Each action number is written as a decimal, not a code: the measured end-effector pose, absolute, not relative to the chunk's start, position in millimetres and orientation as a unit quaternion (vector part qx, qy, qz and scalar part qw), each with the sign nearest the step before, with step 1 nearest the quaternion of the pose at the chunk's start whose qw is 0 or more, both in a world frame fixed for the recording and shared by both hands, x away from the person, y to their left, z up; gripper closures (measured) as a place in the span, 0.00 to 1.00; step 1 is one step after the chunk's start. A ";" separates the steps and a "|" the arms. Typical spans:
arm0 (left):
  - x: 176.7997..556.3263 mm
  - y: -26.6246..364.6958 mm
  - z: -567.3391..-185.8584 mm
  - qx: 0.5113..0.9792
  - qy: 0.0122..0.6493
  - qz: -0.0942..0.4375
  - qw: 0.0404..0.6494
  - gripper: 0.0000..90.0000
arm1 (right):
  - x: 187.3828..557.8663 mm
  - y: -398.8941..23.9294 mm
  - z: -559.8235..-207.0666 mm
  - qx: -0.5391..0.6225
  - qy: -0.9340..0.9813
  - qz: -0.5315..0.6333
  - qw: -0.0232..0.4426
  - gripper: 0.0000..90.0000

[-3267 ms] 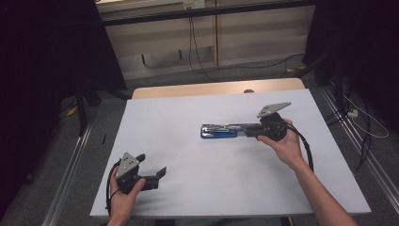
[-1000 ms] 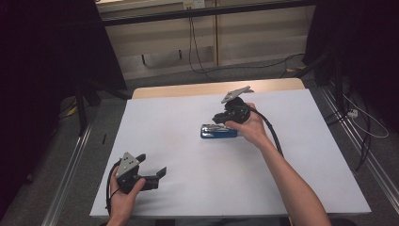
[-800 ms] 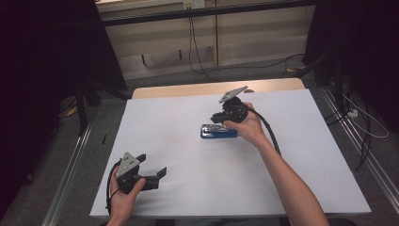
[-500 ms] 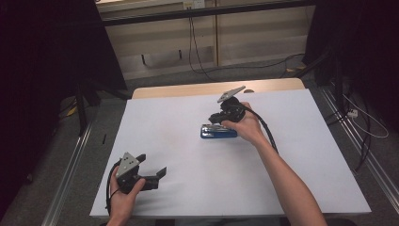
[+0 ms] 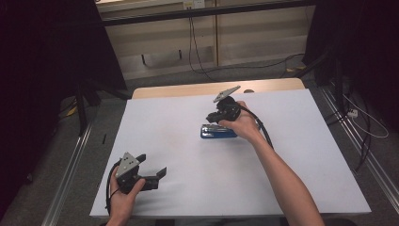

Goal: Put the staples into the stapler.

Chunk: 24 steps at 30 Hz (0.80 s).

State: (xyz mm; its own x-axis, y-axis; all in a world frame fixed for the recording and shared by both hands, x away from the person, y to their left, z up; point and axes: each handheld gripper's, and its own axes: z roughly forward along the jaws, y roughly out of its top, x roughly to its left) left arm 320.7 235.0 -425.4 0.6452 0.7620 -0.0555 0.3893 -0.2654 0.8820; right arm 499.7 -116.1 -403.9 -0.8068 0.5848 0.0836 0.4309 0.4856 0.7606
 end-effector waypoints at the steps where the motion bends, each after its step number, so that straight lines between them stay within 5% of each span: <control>1: 321.0 235.5 -425.2 0.772 0.372 0.196 0.477 0.05 | 501.2 -115.7 -404.5 0.294 0.858 0.411 0.093 0.88; 24: 321.3 235.7 -425.9 0.772 0.372 0.196 0.477 0.05 | 509.0 -107.8 -400.5 0.245 0.873 0.412 0.089 0.88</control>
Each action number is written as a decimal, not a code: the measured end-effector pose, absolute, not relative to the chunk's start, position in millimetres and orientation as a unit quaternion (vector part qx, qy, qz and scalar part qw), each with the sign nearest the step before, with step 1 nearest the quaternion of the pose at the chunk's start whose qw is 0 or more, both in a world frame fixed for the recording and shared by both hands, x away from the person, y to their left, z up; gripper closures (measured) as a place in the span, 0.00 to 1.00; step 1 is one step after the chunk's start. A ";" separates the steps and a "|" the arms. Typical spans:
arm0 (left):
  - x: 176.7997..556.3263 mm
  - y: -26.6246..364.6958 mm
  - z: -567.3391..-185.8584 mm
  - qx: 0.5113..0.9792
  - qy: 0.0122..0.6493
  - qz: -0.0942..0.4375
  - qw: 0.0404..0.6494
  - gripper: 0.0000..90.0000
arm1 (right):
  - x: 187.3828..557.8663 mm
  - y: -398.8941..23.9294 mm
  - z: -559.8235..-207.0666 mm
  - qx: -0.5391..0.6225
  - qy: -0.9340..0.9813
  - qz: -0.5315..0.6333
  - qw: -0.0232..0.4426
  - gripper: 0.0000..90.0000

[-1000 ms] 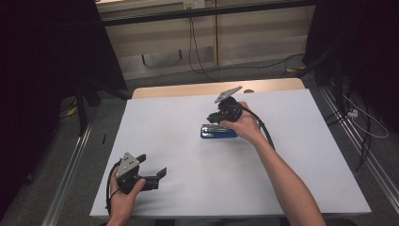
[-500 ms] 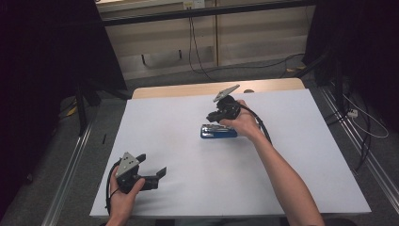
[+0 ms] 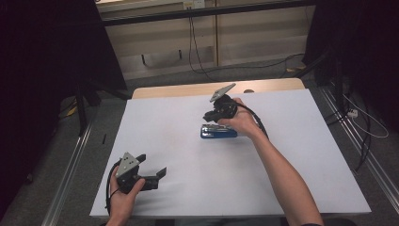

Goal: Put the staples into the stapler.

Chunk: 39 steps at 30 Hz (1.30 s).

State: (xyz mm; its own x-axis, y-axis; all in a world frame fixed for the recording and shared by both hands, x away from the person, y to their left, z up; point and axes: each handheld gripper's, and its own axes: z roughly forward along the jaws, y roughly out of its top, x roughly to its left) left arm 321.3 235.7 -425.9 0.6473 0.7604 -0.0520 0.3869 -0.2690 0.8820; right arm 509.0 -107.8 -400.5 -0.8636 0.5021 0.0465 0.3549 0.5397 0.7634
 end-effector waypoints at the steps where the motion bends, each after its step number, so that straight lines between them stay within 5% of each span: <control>1: 321.2 236.1 -425.8 0.772 0.374 0.196 0.475 0.05 | 509.5 -107.4 -400.8 0.242 0.875 0.410 0.091 0.88; 39: 321.0 237.5 -426.3 0.769 0.380 0.199 0.473 0.05 | 515.3 -107.2 -407.6 0.162 0.907 0.384 0.054 0.88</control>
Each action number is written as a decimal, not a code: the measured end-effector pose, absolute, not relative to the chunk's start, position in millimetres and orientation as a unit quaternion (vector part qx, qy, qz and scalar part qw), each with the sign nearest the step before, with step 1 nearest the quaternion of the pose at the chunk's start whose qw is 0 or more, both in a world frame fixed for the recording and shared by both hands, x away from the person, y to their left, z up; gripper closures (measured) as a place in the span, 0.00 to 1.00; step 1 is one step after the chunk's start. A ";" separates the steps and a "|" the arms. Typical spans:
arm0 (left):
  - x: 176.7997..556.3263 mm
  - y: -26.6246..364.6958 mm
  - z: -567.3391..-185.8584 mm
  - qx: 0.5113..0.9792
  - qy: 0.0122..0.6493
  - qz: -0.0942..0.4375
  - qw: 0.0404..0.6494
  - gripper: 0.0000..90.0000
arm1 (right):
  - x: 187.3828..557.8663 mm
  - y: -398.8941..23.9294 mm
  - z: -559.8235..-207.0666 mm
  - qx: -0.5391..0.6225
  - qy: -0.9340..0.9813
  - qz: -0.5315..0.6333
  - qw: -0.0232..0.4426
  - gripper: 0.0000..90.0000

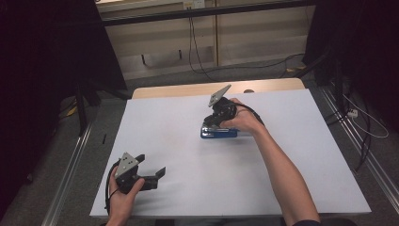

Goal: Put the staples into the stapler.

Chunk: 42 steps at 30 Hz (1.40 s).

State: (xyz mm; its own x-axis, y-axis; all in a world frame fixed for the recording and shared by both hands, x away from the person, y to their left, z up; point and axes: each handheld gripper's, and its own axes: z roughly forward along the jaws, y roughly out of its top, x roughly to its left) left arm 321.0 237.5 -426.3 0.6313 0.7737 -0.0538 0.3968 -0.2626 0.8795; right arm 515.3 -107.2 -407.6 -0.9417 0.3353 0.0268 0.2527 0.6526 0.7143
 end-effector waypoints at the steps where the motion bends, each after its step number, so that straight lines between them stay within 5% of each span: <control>1: 320.9 237.4 -426.3 0.769 0.381 0.198 0.473 0.05 | 515.8 -107.4 -408.3 0.159 0.908 0.383 0.054 0.88; 42: 321.5 236.7 -426.8 0.769 0.379 0.197 0.476 0.05 | 519.7 -106.4 -418.8 0.115 0.923 0.364 0.054 0.88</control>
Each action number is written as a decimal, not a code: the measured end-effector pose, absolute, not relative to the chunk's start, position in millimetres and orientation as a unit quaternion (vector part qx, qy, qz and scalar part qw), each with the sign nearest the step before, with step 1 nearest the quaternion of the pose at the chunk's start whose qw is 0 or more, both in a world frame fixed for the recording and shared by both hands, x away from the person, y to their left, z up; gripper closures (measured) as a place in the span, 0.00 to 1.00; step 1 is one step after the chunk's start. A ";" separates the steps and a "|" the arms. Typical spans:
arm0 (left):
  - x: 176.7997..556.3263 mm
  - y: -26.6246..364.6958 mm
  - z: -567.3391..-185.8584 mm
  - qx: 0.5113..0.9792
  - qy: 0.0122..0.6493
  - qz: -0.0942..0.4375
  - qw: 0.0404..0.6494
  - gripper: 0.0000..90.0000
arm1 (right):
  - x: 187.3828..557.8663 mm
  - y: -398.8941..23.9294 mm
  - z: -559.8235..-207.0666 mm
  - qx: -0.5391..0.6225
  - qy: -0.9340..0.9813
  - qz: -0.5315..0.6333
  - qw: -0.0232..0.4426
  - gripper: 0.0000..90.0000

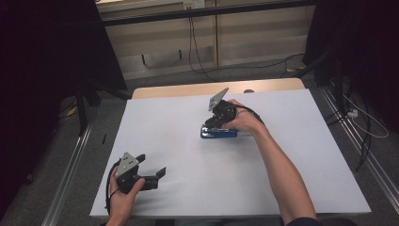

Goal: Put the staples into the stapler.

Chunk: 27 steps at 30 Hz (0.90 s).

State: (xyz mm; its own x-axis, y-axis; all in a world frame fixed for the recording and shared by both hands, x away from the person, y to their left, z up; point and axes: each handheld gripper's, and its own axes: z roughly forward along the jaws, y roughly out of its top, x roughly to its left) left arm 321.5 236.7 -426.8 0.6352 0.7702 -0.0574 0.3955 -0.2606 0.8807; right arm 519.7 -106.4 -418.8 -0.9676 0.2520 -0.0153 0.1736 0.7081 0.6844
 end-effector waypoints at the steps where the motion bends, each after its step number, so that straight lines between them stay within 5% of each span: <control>1: 321.2 236.6 -426.6 0.769 0.380 0.197 0.475 0.05 | 519.7 -105.5 -418.8 0.114 0.922 0.366 0.056 0.88; 27: 321.3 236.6 -426.6 0.770 0.378 0.196 0.475 0.05 | 520.2 -104.0 -419.3 0.127 0.918 0.372 0.059 0.84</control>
